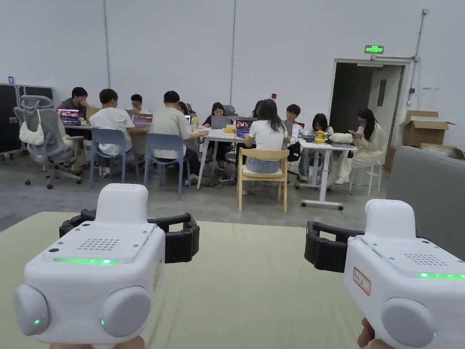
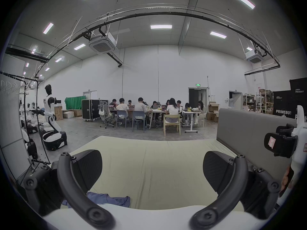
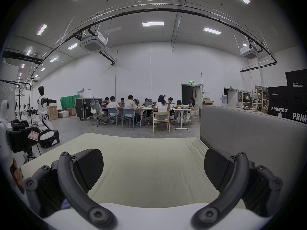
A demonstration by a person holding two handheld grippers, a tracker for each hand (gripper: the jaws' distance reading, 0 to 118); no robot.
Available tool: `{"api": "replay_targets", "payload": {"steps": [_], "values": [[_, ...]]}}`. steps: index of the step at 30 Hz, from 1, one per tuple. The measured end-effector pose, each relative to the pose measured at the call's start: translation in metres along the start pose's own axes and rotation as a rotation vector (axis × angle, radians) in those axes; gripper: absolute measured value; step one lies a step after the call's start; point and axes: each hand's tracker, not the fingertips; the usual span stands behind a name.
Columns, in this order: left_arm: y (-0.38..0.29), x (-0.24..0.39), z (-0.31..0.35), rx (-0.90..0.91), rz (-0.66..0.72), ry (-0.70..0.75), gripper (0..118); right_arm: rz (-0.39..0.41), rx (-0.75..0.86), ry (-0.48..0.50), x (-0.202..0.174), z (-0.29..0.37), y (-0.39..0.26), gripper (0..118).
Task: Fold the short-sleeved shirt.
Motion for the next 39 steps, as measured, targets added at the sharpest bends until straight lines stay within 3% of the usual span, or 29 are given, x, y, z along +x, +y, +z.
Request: {"api": "replay_targets", "payload": {"steps": [15,39], "values": [[0.002,-0.001,0.004,-0.006,0.028,-0.008,118,0.031,0.012,0.000,-0.004,0.002,0.003,118],[0.008,-0.004,0.015,0.024,0.013,-0.005,118,0.011,0.021,0.009,-0.005,0.009,0.006,118]]}}
